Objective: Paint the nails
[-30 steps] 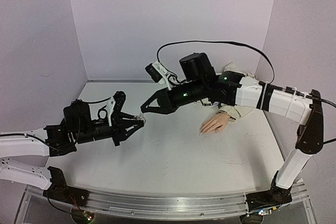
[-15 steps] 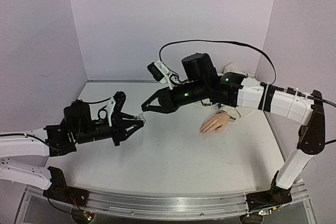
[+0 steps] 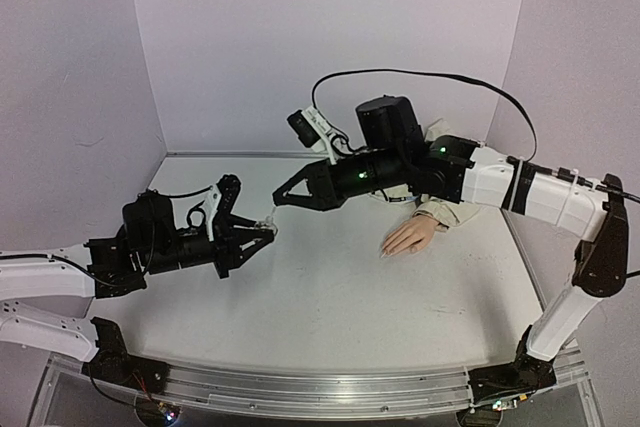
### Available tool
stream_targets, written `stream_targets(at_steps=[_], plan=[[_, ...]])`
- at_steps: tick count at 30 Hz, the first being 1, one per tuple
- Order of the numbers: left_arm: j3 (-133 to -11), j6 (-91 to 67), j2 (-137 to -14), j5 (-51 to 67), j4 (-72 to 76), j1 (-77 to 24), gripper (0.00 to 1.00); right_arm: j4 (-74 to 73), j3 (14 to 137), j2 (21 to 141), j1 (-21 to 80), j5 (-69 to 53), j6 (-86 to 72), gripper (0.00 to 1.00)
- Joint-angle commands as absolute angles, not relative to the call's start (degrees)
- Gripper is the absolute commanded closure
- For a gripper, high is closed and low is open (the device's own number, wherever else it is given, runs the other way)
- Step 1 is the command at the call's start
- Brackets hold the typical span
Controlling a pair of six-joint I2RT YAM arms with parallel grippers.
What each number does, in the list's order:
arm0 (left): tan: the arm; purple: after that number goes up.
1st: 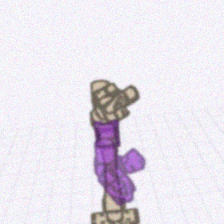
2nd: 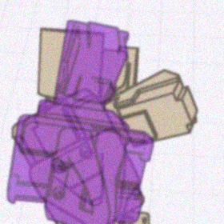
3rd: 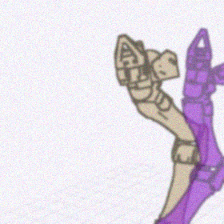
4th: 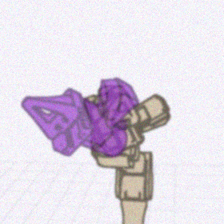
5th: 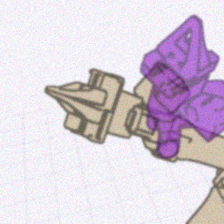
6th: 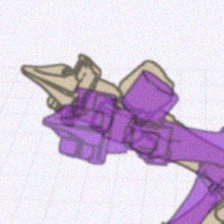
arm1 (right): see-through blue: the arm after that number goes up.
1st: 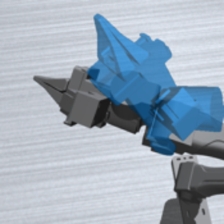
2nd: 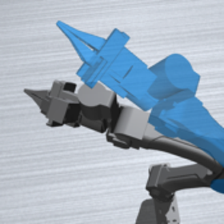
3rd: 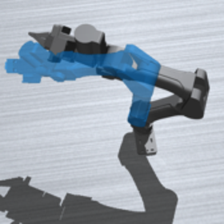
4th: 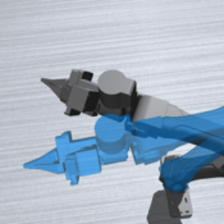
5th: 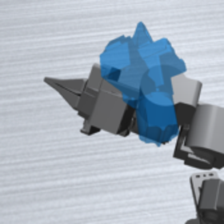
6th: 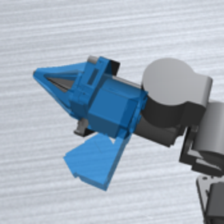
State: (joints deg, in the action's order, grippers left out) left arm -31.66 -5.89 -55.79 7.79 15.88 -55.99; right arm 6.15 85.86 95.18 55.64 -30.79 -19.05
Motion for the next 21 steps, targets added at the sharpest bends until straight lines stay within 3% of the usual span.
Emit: stream_targets(at_steps=[1,9,21], plan=[[-34.15,-5.64,-56.16,7.49,18.02,-55.99,1.00,10.17,85.32,91.92,55.24,-31.12,-20.06,1.00],[-33.42,-5.62,-56.13,6.04,17.97,-55.99,1.00,13.83,80.52,87.31,52.09,-29.97,-22.67,1.00],[-34.47,-6.81,-54.93,0.79,18.02,-55.97,1.00,16.80,52.21,69.76,36.36,-23.29,-22.62,1.00]])
